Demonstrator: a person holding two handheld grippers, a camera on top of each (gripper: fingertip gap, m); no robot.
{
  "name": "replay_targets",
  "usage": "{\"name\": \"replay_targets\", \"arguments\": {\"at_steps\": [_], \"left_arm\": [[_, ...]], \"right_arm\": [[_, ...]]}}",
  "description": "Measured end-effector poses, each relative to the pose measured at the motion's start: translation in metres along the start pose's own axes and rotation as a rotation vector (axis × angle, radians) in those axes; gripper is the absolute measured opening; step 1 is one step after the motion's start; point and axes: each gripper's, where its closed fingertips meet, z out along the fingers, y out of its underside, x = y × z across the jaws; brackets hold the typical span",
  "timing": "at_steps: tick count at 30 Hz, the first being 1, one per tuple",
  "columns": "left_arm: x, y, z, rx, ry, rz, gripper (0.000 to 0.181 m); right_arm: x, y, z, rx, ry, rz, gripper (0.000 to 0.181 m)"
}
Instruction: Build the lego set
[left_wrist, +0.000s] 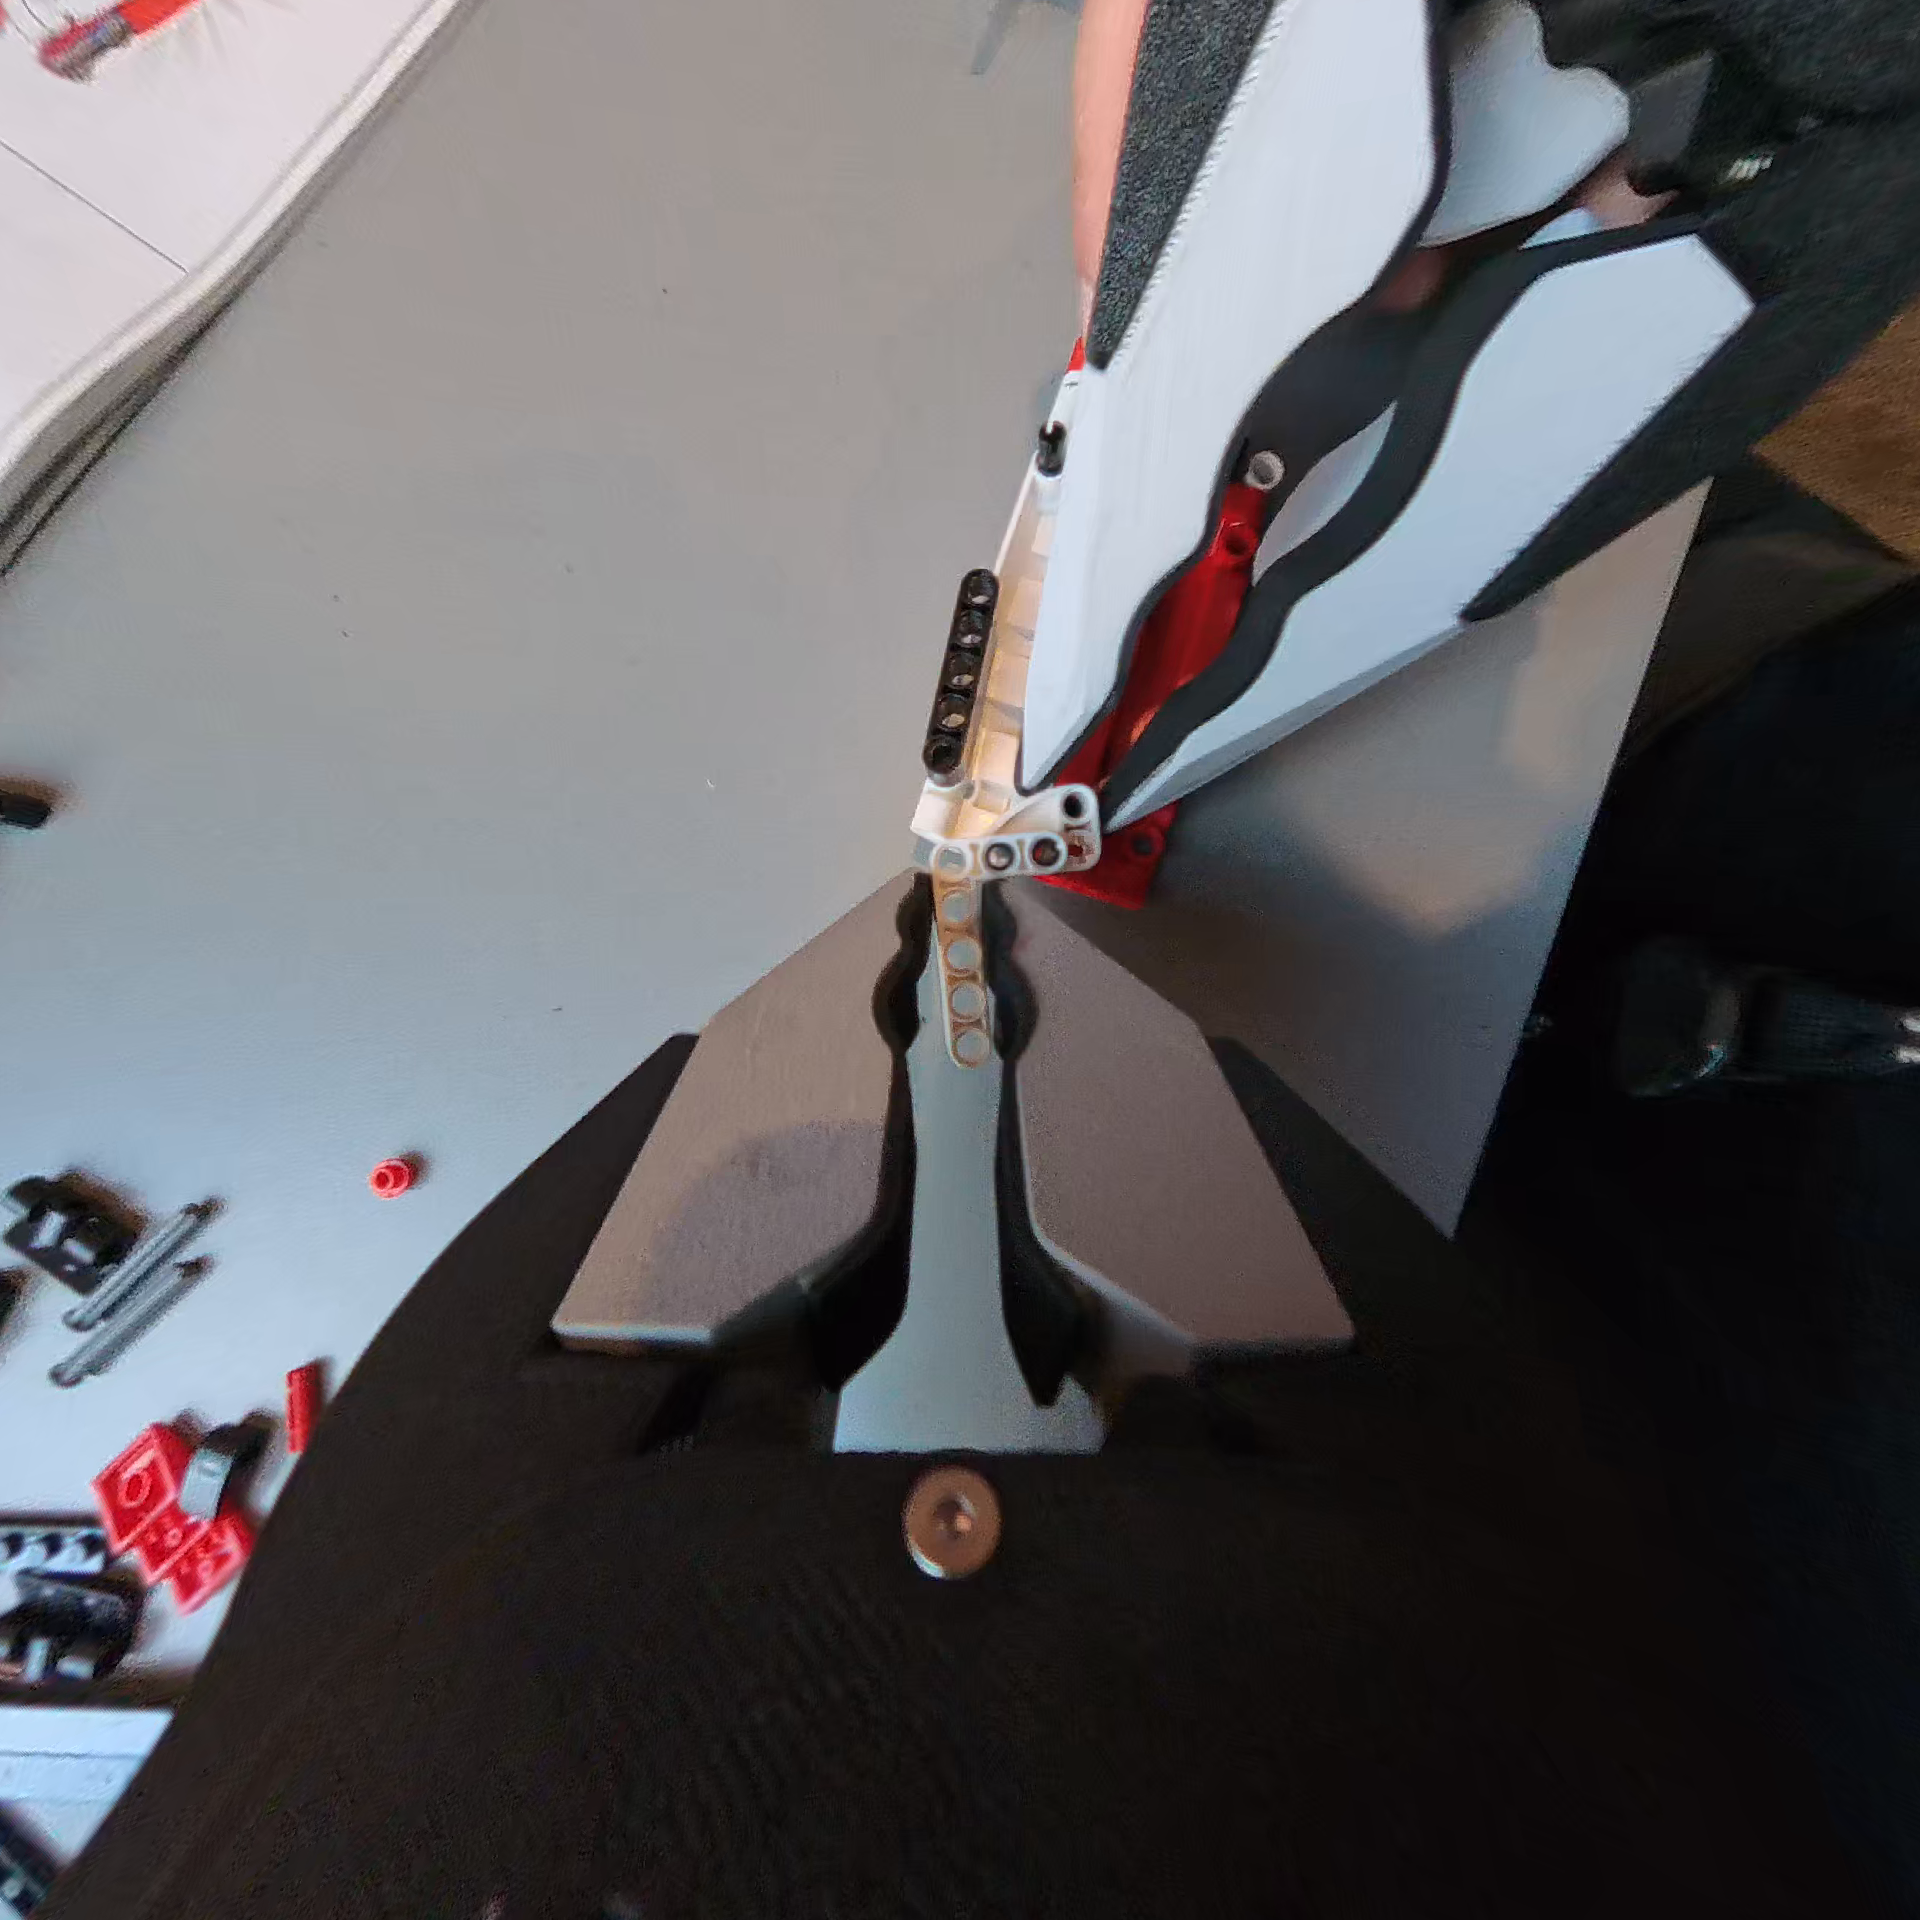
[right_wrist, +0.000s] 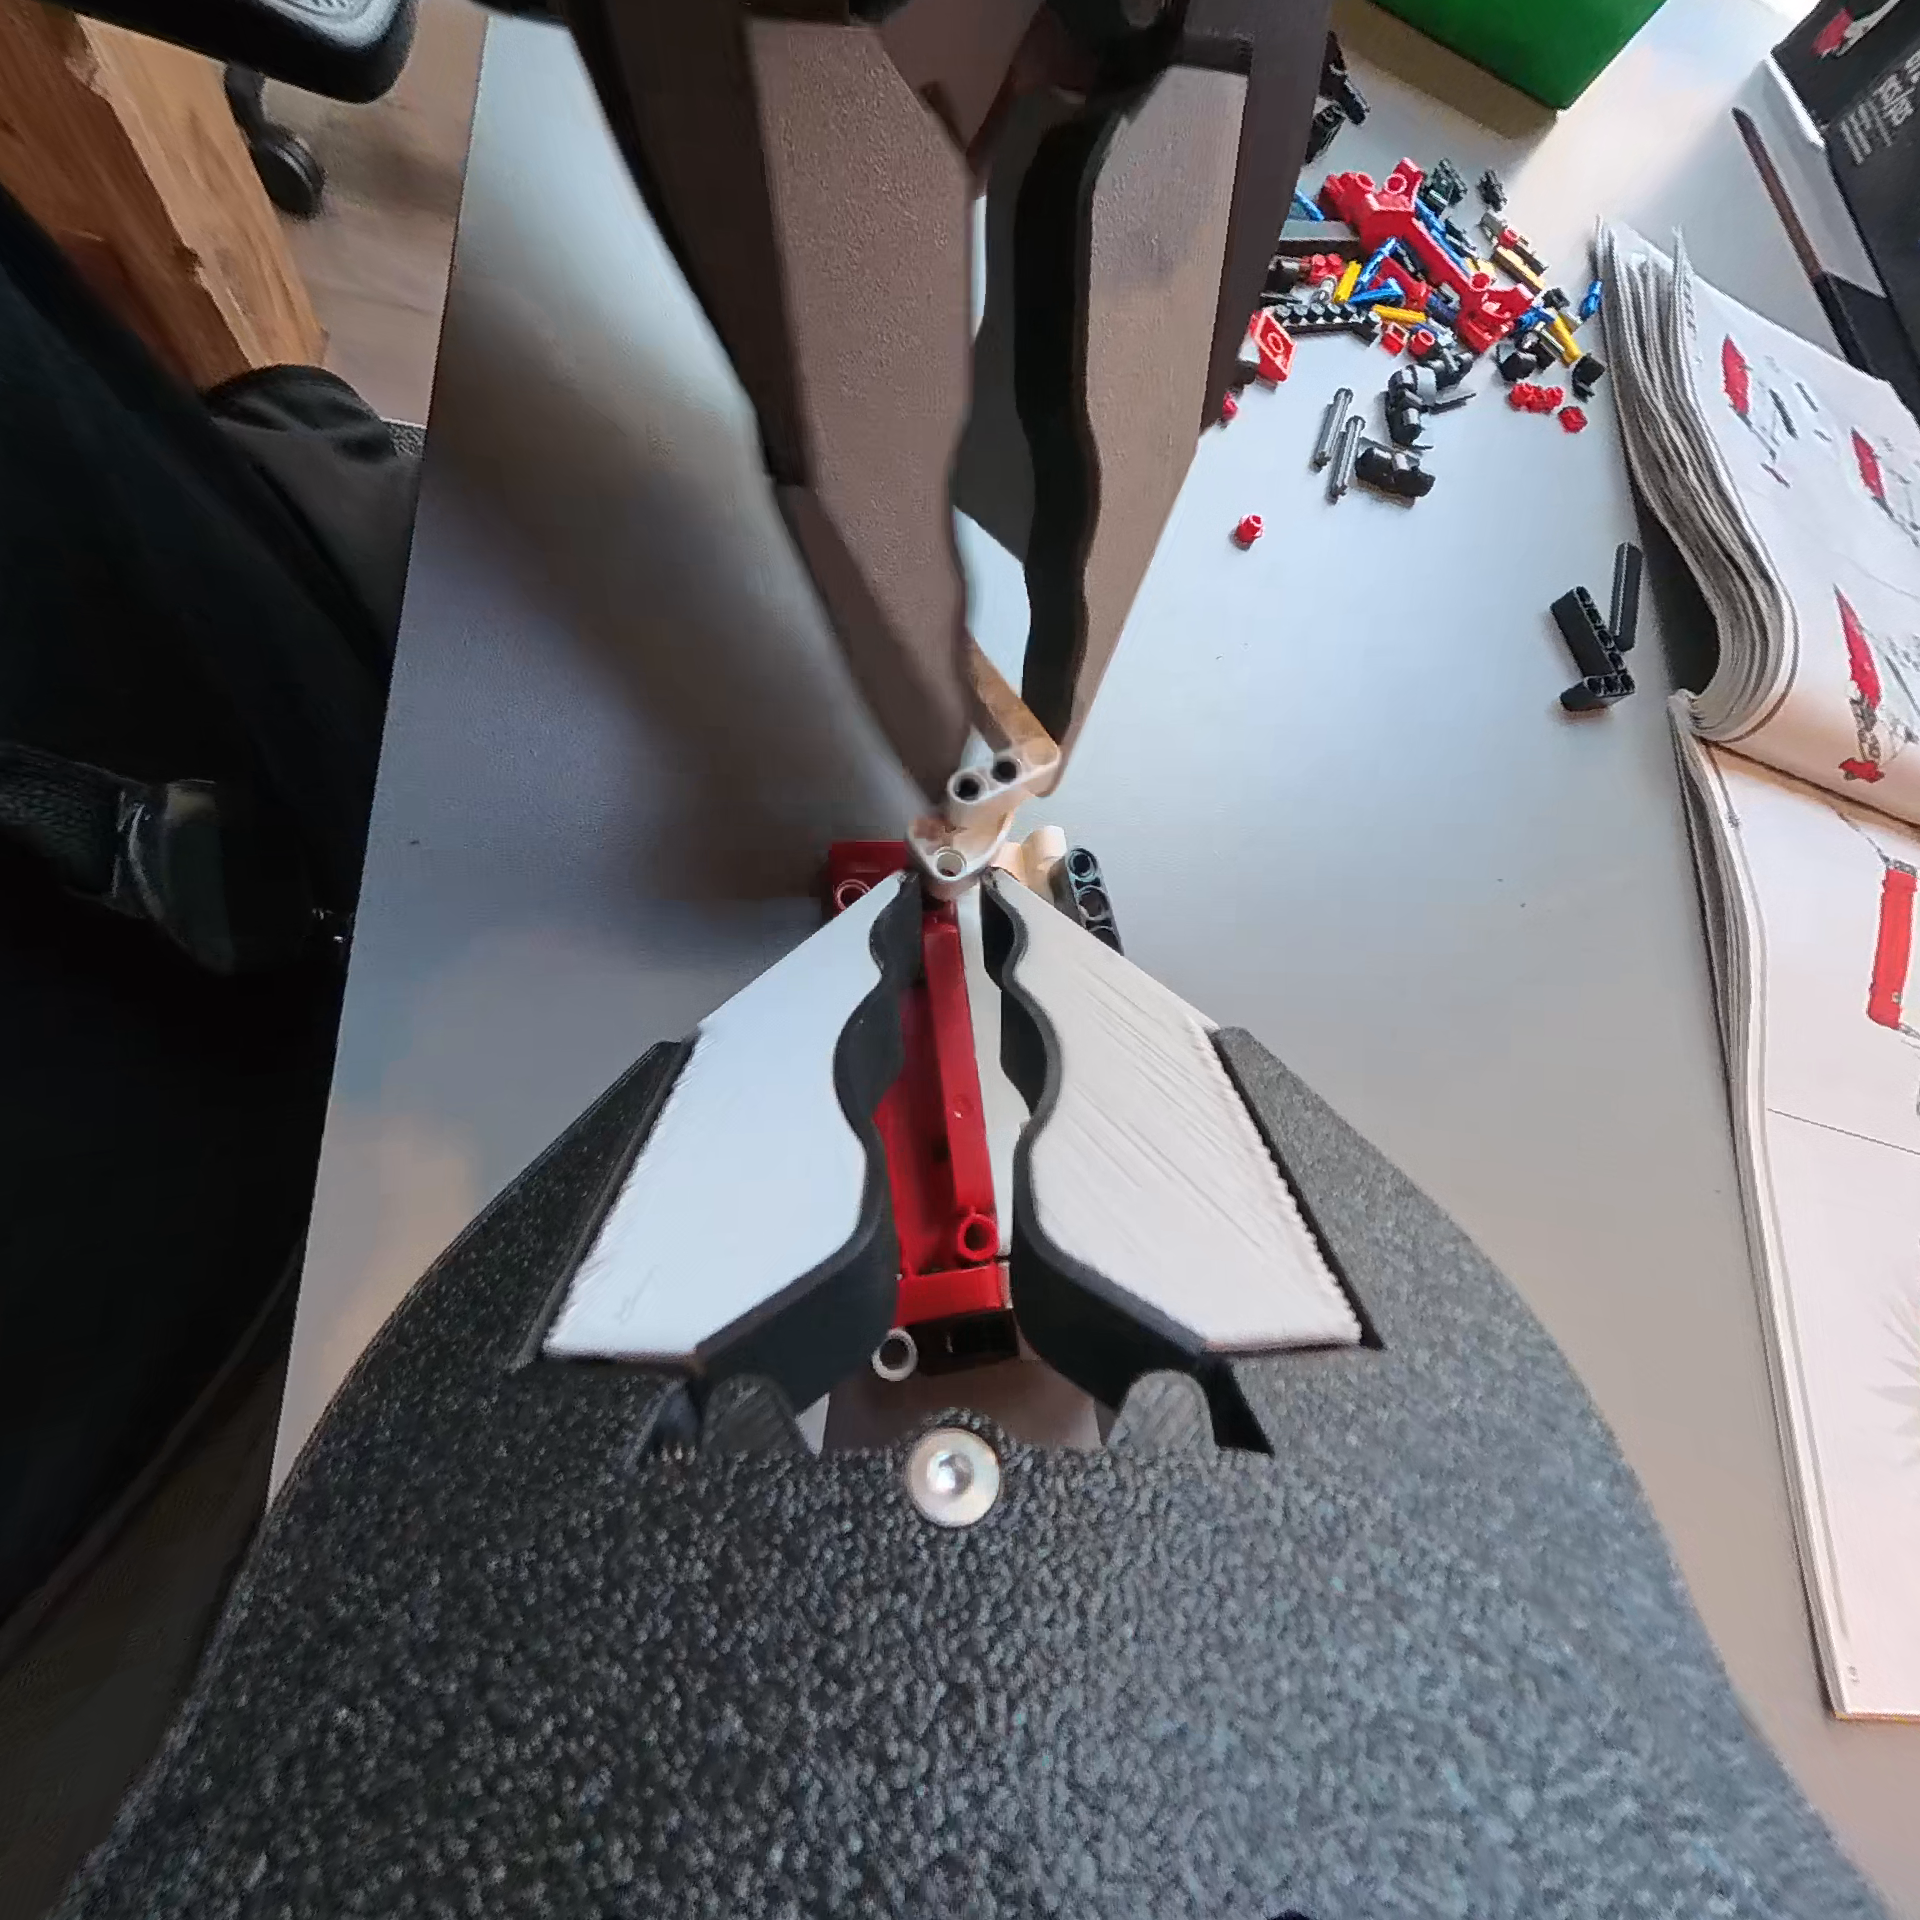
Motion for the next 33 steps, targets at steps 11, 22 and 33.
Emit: {"name": "replay_targets", "arguments": {"at_steps": [11,22,33], "left_arm": [[0.000,-0.001,-0.003,-0.049,0.034,-0.057,0.005],[0.003,-0.001,0.000,-0.129,-0.033,0.024,0.005],[-0.006,-0.001,0.001,-0.145,-0.061,0.044,0.004]], "right_arm": [[0.002,-0.007,-0.014,0.051,-0.004,0.049,0.009],[-0.004,-0.006,-0.013,0.039,0.016,0.076,0.003],[0.002,-0.003,-0.008,-0.030,-0.018,0.007,0.000]]}}
